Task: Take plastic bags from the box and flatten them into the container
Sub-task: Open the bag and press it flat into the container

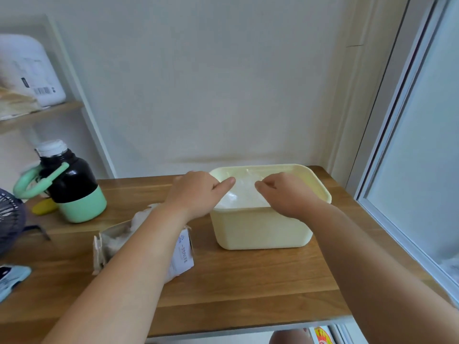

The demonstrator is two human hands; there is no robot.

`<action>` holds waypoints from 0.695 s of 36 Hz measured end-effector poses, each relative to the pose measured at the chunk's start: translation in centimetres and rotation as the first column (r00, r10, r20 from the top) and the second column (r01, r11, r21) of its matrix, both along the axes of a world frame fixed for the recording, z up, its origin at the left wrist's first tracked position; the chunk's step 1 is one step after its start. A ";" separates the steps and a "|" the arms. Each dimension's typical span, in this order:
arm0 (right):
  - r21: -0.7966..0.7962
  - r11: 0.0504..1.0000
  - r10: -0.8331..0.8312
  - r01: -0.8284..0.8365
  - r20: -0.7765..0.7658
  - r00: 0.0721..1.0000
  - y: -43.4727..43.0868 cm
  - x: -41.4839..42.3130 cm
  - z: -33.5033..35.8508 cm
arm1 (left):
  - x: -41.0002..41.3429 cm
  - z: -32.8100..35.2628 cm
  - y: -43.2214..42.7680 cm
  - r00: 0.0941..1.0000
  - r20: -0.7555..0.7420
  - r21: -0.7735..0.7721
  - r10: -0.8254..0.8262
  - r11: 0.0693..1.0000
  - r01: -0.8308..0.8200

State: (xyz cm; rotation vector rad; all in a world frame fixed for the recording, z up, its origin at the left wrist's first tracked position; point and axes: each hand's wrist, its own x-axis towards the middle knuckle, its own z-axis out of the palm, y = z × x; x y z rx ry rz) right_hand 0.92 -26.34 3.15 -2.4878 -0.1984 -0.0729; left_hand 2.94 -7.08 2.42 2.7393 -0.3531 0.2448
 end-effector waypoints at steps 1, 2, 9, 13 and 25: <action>0.005 1.000 0.013 -0.013 -0.004 1.000 0.4 -0.2 -0.1 | -0.3 0.1 0.3 0.999 0.033 -0.028 0.004 1.000 -0.003; 0.009 1.000 0.020 -0.020 0.000 1.000 0.7 -0.3 -0.2 | -0.7 0.3 0.6 0.998 0.064 -0.059 0.019 0.998 -0.015; 0.076 0.993 0.080 -0.092 0.150 0.985 3.5 -0.7 0.1 | -2.5 0.7 4.2 0.984 0.085 -0.197 0.160 0.970 -0.140; 0.192 0.963 0.137 -0.188 0.249 0.959 6.5 -1.1 0.2 | -4.0 1.0 7.4 0.979 0.031 -0.155 0.203 0.968 -0.196; 0.200 0.911 0.338 -0.361 0.137 0.931 13.9 -1.2 -2.7 | -7.6 -0.5 11.2 0.917 -0.226 0.020 0.328 0.943 -0.332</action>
